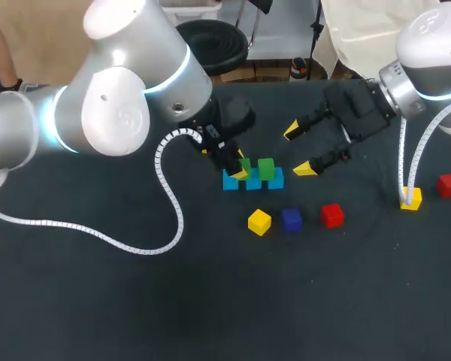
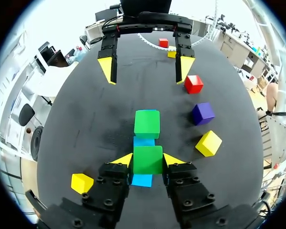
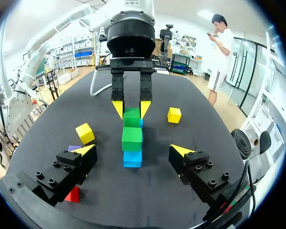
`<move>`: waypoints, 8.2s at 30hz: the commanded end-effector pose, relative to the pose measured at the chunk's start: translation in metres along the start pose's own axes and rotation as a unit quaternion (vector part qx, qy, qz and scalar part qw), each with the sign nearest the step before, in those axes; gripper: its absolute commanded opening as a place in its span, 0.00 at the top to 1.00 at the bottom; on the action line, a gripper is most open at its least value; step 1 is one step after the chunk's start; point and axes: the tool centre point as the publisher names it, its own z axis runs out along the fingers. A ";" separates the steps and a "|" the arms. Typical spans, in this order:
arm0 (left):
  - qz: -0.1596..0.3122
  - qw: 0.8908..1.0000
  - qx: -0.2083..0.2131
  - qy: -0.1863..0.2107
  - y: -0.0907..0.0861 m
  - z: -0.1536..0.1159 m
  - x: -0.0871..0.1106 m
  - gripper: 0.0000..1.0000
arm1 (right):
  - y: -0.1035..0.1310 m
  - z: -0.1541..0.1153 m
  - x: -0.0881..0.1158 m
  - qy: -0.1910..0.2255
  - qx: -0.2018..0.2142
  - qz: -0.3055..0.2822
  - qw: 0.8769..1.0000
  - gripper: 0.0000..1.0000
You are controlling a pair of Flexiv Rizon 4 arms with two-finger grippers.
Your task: Place the blue cubes, place green cubes on the blue cubes, place the yellow cubes on the green cubes, then place the red cubes on the yellow cubes, and place purple cube on the red cubes.
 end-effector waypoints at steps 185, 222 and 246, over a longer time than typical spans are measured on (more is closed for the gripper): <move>-0.025 0.994 -0.057 -0.086 0.002 -0.070 0.049 0.00 | 0.001 -0.001 0.000 0.000 0.001 0.000 1.000 0.00; -0.017 0.990 -0.007 -0.138 0.032 -0.093 0.062 0.00 | 0.001 -0.001 0.000 0.000 0.001 0.000 1.000 0.00; 0.021 0.992 -0.008 -0.124 0.047 -0.116 0.083 0.00 | 0.001 -0.001 0.000 0.000 0.001 0.000 1.000 0.00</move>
